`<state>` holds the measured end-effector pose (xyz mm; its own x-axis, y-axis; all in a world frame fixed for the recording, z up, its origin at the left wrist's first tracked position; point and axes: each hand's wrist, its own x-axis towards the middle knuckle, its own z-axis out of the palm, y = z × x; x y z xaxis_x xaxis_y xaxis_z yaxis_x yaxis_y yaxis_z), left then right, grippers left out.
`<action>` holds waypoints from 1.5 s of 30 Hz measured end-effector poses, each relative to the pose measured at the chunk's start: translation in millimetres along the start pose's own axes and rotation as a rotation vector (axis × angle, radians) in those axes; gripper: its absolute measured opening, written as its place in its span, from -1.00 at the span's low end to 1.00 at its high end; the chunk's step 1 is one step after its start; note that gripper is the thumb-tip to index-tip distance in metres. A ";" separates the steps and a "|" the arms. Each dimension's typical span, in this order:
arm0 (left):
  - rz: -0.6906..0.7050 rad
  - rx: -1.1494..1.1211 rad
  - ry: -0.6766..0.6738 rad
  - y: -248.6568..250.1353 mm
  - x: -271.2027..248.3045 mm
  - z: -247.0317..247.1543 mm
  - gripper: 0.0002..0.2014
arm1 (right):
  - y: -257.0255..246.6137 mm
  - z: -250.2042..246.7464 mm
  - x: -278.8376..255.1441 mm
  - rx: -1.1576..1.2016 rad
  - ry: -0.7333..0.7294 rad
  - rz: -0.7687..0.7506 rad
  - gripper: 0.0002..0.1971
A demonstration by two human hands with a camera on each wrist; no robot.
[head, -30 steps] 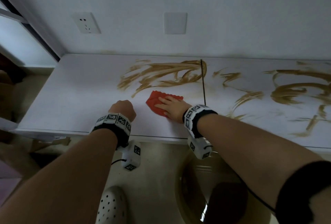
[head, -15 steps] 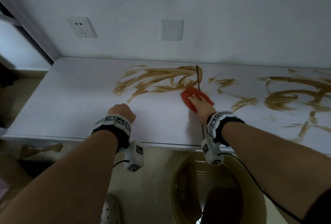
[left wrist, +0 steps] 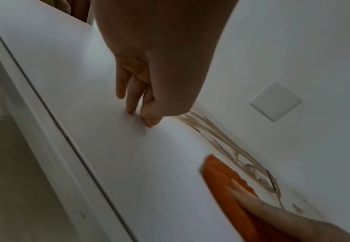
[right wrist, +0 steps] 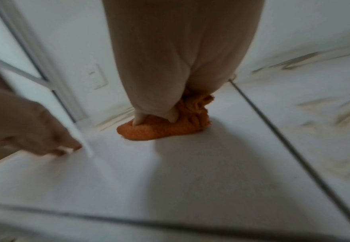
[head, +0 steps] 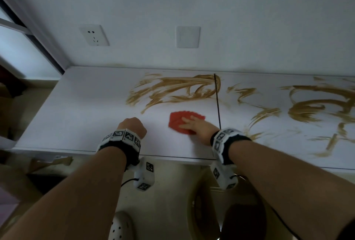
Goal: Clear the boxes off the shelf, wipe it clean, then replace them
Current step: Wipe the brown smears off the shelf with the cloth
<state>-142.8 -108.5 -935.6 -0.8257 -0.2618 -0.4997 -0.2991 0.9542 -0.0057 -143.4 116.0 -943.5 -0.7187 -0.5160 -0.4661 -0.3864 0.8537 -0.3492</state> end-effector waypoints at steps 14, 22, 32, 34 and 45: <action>0.098 0.169 -0.112 -8.2 -6.5 0.6 -0.60 | -42.3 -2.5 13.7 -0.151 -0.126 0.041 -0.31; 0.132 0.247 -0.140 -7.4 -7.5 4.2 -0.58 | -24.1 22.7 -25.4 -0.069 -0.184 -0.021 -0.26; 0.139 0.219 -0.195 -10.2 -9.8 5.6 -0.52 | -0.5 -6.3 -22.4 -0.114 -0.194 0.327 -0.13; 0.128 0.193 -0.192 -9.7 -10.4 3.7 -0.52 | -10.8 -1.9 -18.7 -0.123 -0.199 0.270 -0.14; 0.117 0.207 -0.194 -1.9 -35.8 3.0 -0.56 | -17.9 31.5 -70.5 -0.068 -0.314 0.030 -0.29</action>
<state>-111.2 -100.5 -920.3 -0.7362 -0.1344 -0.6633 -0.0870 0.9907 -0.1042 -67.5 134.8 -930.0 -0.5205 -0.4783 -0.7073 -0.4133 0.8660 -0.2814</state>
